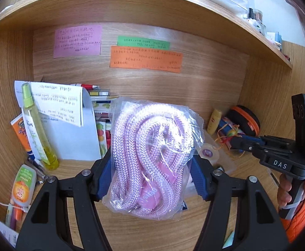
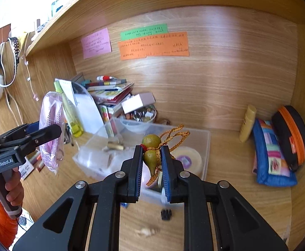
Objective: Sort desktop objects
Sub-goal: 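Lift and carry the bagged pink rope and green ornaments over the clear box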
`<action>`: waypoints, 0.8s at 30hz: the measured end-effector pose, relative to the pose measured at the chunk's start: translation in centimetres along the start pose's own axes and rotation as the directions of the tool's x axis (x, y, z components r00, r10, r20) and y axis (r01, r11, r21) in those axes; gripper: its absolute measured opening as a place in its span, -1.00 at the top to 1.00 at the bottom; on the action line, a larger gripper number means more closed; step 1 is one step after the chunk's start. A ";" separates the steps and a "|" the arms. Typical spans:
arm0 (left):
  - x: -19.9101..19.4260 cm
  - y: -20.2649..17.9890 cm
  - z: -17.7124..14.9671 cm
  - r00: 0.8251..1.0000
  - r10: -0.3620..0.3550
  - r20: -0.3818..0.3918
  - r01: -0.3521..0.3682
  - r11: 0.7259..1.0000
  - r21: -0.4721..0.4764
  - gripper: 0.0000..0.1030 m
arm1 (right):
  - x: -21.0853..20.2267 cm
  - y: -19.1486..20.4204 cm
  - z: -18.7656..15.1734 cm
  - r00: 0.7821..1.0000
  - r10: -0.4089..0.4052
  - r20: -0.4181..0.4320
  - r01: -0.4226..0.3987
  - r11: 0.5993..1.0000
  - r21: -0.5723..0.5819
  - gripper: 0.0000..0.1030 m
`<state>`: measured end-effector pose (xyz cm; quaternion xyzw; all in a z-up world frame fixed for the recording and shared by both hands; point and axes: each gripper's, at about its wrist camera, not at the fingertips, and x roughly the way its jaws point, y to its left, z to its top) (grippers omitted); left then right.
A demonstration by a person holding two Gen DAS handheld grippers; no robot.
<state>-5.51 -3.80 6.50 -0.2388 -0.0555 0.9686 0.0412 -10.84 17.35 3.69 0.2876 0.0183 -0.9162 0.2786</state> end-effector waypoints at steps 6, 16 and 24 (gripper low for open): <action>2.6 -0.1 1.2 0.999 -0.028 -0.022 0.028 0.999 -0.021 -0.26 | 2.2 0.6 1.8 1.000 0.002 -0.009 -0.002 1.000 -0.002 0.70; 9.0 -0.8 0.2 0.989 -0.021 -0.145 0.021 1.000 0.000 -0.26 | 7.0 0.3 1.4 0.997 0.002 -0.074 0.001 0.999 0.039 0.70; 12.1 -1.1 -1.2 0.985 0.031 -0.168 -0.029 0.999 0.015 -0.26 | 10.8 0.1 -0.2 0.988 -0.032 -0.150 0.036 0.999 0.020 0.70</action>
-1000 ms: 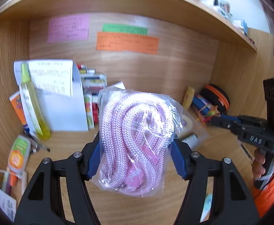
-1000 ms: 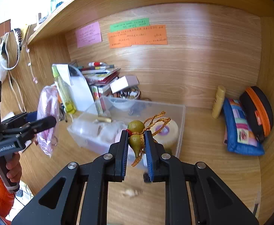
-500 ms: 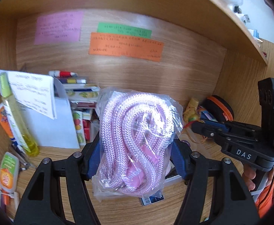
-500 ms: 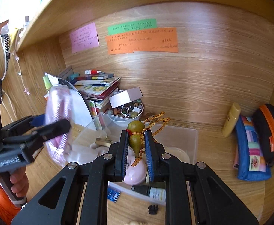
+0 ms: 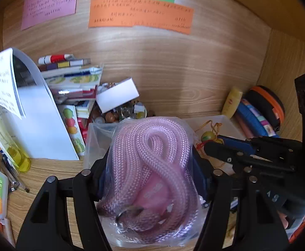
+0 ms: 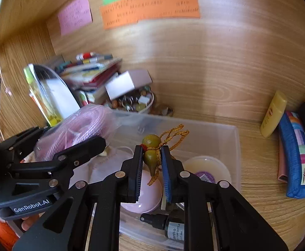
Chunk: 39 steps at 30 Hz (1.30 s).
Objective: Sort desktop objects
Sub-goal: 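Lift and carry the bagged pink rope and green ornaments over the clear box, then open the left tool to drop the pink rope in the box while the right tool releases the ornaments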
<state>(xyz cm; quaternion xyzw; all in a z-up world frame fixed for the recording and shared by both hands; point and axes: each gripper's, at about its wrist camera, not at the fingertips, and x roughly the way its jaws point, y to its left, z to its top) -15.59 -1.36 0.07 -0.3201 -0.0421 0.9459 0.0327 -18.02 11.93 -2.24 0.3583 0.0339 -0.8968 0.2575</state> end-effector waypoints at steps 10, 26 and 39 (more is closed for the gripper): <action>1.2 0.8 -0.7 0.998 0.062 -0.014 -0.062 0.998 0.013 -0.32 | 1.8 0.8 -1.0 0.995 -0.091 -0.030 0.089 0.994 -0.068 0.70; 0.7 1.1 -1.1 0.993 0.113 0.017 -0.114 0.993 0.032 -0.65 | 2.4 2.9 -1.9 0.984 -0.178 0.009 0.177 0.965 -0.192 0.40; -1.7 1.9 -0.6 0.991 0.093 0.099 -0.092 0.996 -0.024 -0.89 | 1.5 3.0 -2.2 0.987 -0.161 0.027 0.163 0.970 -0.182 0.09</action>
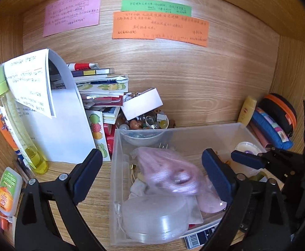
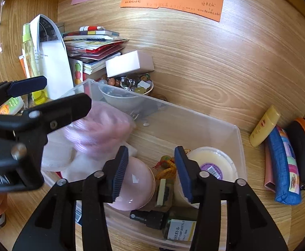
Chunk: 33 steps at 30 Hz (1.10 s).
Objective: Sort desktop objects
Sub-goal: 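Open the left tool to drop the pink rope in the box while the right tool releases the ornaments, then grasp the black hair clip with the right tool while the left tool grasps the blue Max card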
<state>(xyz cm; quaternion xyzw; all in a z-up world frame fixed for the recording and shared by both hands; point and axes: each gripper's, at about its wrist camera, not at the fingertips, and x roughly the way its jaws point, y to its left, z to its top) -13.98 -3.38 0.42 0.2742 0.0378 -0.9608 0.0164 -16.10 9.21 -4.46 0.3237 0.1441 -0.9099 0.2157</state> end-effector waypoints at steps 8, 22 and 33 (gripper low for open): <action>-1.7 1.1 0.4 0.998 -0.010 0.056 0.013 0.999 -0.045 -0.94 | -1.3 -0.1 0.3 1.000 0.003 0.023 -0.003 1.000 -0.002 -0.54; -4.0 0.5 -2.0 0.993 -0.088 0.080 0.091 0.995 -0.039 -0.95 | -6.9 -3.2 -3.6 0.997 -0.050 0.061 0.049 0.999 0.021 -0.60; -7.2 -2.4 -5.9 0.992 -0.076 0.105 0.064 0.992 0.110 -0.95 | -7.0 -4.9 -8.1 0.998 -0.052 0.030 0.050 0.997 0.062 -0.60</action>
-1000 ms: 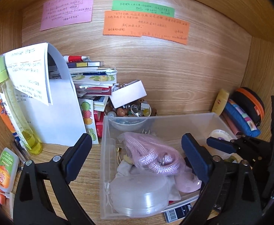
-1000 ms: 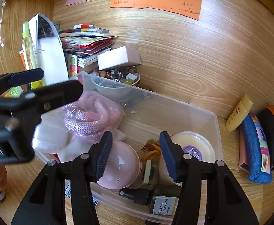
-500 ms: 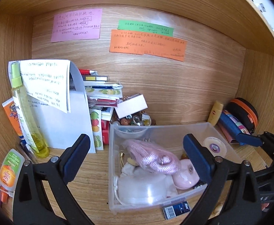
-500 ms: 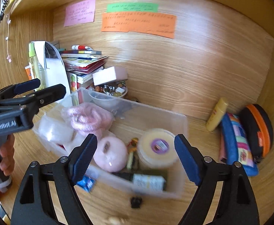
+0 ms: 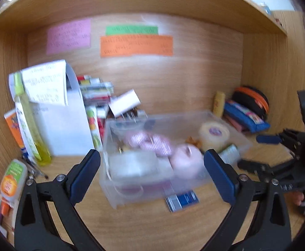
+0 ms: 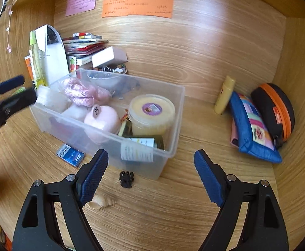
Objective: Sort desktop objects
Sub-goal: 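Grasp the black hair clip with the right tool while the left tool grasps the blue Max card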
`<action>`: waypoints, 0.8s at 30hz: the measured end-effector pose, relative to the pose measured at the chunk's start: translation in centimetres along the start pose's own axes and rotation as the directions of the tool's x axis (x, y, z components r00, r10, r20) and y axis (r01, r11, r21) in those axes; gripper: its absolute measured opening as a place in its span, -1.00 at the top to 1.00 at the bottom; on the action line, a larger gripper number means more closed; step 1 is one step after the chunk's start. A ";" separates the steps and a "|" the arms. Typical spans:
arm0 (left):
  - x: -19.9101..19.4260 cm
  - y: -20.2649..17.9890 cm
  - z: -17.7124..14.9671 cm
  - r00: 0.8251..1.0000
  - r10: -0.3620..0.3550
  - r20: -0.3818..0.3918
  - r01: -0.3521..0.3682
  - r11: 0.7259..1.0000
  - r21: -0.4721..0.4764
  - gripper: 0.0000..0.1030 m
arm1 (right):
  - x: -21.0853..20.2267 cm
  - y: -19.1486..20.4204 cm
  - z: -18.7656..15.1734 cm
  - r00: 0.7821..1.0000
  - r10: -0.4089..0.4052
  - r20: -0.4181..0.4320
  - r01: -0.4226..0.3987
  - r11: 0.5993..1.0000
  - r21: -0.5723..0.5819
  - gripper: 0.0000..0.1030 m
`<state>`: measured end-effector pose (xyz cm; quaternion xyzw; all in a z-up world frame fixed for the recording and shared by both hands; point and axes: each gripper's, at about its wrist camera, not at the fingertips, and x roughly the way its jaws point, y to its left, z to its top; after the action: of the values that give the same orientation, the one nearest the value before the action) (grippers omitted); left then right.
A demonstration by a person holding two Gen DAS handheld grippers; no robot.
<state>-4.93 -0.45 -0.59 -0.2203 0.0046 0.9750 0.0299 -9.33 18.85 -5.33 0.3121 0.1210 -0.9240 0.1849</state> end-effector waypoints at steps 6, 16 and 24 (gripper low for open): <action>0.8 -0.1 -2.0 0.989 0.006 -0.147 -0.006 1.000 -0.006 -0.95 | 1.0 -0.9 -1.2 0.998 0.034 -0.045 -0.032 0.998 0.044 -0.60; 3.2 -0.8 -3.9 0.958 -0.026 -0.287 0.023 1.000 -0.013 -0.95 | 1.8 -1.1 -2.3 0.990 0.098 -0.106 -0.088 0.991 0.098 -0.56; 5.0 -1.3 -4.2 0.927 -0.056 -0.370 0.051 0.998 -0.022 -0.95 | 2.7 0.3 -2.6 0.976 0.143 -0.163 -0.130 0.988 0.085 -0.30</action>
<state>-7.55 1.07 -6.47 -0.4003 -0.0018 0.9148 0.0535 -9.82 18.75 -9.10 0.4034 0.0802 -0.8832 0.2253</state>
